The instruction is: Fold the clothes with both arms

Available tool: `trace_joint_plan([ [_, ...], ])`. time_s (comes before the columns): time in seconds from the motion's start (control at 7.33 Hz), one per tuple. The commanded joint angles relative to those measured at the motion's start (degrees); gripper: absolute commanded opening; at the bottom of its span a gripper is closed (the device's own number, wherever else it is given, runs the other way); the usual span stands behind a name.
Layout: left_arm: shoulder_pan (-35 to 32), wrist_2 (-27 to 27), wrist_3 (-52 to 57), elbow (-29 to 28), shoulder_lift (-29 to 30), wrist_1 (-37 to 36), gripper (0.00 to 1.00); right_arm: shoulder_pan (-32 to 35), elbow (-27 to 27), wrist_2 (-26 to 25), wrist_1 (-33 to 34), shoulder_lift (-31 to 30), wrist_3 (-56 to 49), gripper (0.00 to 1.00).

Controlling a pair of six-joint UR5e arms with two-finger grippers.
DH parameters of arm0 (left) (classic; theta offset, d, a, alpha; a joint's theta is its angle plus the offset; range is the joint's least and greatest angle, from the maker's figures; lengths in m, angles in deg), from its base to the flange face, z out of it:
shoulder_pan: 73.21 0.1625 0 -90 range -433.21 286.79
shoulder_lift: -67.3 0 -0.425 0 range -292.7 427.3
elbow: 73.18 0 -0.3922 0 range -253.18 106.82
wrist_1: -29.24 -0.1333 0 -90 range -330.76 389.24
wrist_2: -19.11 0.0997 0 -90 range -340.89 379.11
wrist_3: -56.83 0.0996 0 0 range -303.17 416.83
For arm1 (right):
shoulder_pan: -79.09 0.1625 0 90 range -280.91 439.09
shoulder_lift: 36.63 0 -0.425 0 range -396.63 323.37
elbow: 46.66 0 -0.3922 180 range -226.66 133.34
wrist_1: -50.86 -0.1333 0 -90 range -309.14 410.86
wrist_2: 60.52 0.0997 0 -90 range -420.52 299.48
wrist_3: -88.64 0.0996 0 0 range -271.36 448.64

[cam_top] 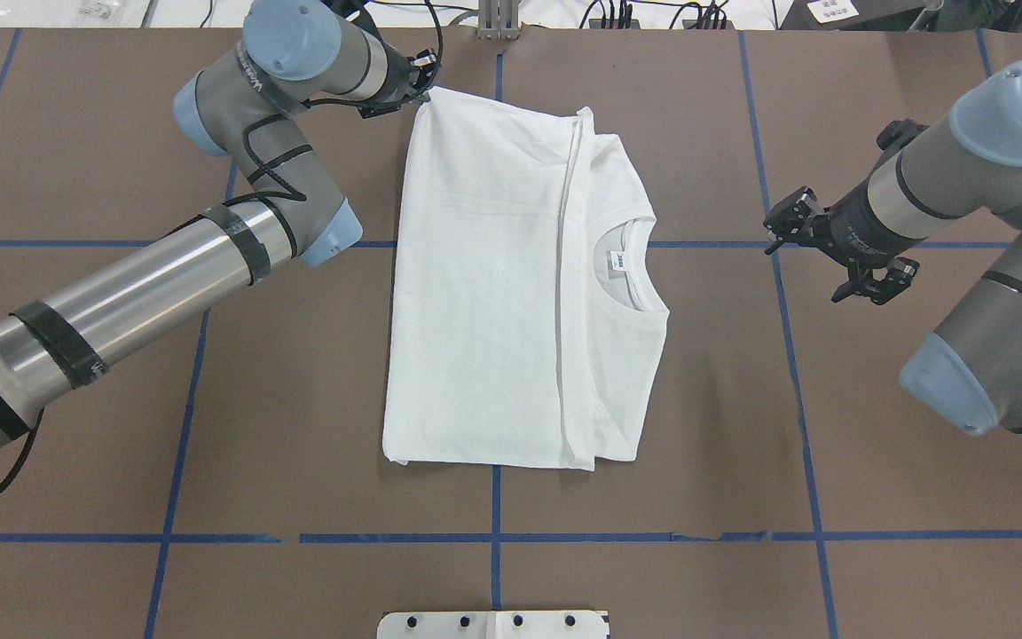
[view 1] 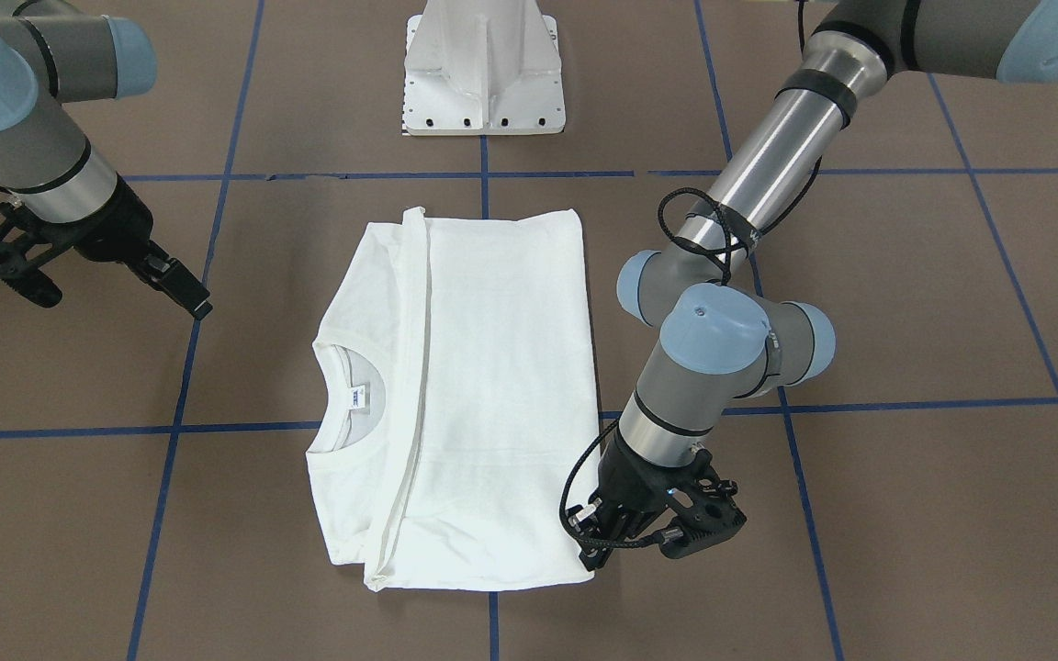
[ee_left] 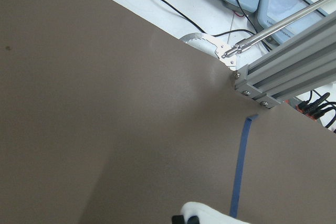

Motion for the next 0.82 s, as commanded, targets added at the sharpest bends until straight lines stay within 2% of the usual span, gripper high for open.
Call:
trace_joint_plan([
  [0.0, -0.5, -0.5, 2.4, 3.8, -1.8, 0.1, 0.60, -6.3, -0.5, -7.7, 0.7, 4.4, 0.1, 1.00],
  [0.27, -1.7, -7.9, 2.6, 18.3, -13.0, -0.4, 0.62, -14.2, -0.6, -13.4, 0.9, 7.1, -0.7, 1.00],
  [0.41, -2.3, -9.6, 2.7, 23.0, -16.6, -0.5, 0.62, -17.9, -0.6, -16.4, 1.6, 8.5, -1.2, 1.00],
  [0.68, -3.8, -12.6, 2.7, 28.5, -21.7, -0.5, 0.62, -23.8, -1.4, -19.2, 6.8, 12.9, -6.7, 1.00],
])
